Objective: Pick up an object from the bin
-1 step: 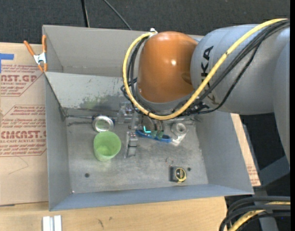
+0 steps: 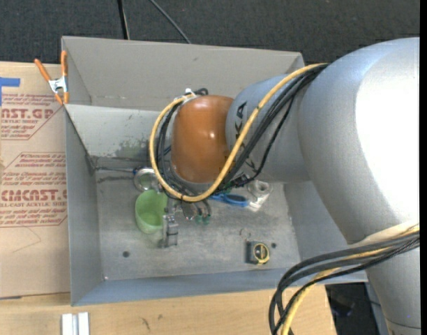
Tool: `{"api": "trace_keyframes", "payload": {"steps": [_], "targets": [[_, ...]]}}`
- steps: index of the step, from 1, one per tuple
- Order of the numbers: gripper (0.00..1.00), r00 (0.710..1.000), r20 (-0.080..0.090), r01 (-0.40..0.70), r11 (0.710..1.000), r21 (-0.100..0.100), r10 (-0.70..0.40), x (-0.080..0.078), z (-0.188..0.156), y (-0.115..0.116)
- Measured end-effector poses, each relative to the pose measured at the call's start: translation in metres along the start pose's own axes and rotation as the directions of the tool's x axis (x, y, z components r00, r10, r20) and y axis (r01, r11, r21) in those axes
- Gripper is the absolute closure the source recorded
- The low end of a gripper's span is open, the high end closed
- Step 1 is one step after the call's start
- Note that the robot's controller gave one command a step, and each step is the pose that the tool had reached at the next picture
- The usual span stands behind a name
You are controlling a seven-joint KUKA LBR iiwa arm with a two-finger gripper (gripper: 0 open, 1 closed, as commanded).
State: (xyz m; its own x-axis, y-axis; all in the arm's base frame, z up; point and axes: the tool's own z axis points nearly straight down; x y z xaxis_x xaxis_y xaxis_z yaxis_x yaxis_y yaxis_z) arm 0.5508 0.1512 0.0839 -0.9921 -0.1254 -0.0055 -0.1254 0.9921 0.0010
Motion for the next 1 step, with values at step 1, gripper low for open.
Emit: {"api": "trace_keyframes", "payload": {"steps": [1], "targets": [[0.00,0.991,0.003,0.134,0.991,0.001,-0.135,0.0236,-0.1016,-0.0314]]}}
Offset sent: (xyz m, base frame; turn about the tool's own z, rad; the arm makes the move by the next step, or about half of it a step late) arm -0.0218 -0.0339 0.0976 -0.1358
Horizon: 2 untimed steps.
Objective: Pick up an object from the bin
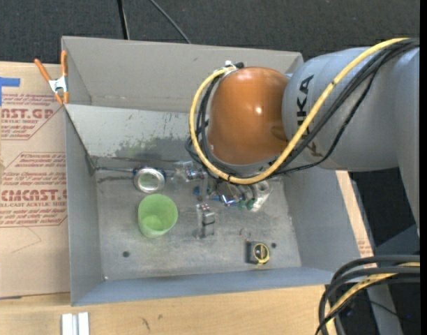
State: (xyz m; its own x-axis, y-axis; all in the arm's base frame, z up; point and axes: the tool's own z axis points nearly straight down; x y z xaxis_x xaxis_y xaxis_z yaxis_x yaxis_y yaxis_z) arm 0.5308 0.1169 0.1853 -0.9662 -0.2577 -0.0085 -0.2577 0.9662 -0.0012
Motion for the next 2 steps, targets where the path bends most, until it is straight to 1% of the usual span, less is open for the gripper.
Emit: {"api": "trace_keyframes", "payload": {"steps": [1,2], "targets": [[0.00,0.949,0.006,0.315,0.949,0.004,-0.315,-0.0500,0.0838,0.0513],[1.00,0.950,0.004,0.313,0.950,0.002,-0.313,-0.0493,0.0836,0.0510]]}}
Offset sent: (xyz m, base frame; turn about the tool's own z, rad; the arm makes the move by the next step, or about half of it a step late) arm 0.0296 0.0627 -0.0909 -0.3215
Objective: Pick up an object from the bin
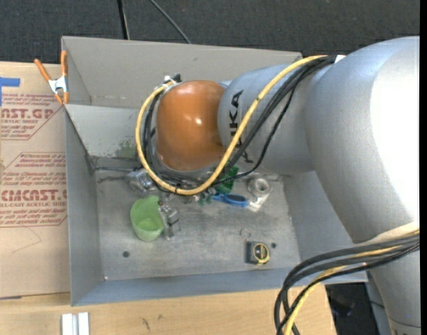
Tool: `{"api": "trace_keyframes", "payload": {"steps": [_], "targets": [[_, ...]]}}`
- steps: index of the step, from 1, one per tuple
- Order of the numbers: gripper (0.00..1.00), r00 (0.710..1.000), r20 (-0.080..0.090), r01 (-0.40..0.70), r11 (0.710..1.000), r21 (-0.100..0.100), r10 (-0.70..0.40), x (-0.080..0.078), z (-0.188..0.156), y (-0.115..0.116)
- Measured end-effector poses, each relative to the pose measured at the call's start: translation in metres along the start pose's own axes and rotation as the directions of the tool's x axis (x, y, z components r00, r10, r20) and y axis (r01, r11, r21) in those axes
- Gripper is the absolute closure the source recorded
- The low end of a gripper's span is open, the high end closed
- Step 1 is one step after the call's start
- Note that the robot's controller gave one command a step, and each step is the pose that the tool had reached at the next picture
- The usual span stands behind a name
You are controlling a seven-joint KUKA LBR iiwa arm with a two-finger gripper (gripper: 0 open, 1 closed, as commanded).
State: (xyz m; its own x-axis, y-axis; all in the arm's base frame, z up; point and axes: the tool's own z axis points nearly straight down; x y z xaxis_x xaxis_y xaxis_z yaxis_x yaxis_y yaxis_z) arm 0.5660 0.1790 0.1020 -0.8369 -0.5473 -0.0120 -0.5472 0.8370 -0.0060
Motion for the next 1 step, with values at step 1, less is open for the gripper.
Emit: {"api": "trace_keyframes", "payload": {"steps": [1], "targets": [[1.00,0.874,-0.003,0.487,0.874,-0.008,-0.487,0.0164,-0.1258,0.0065]]}}
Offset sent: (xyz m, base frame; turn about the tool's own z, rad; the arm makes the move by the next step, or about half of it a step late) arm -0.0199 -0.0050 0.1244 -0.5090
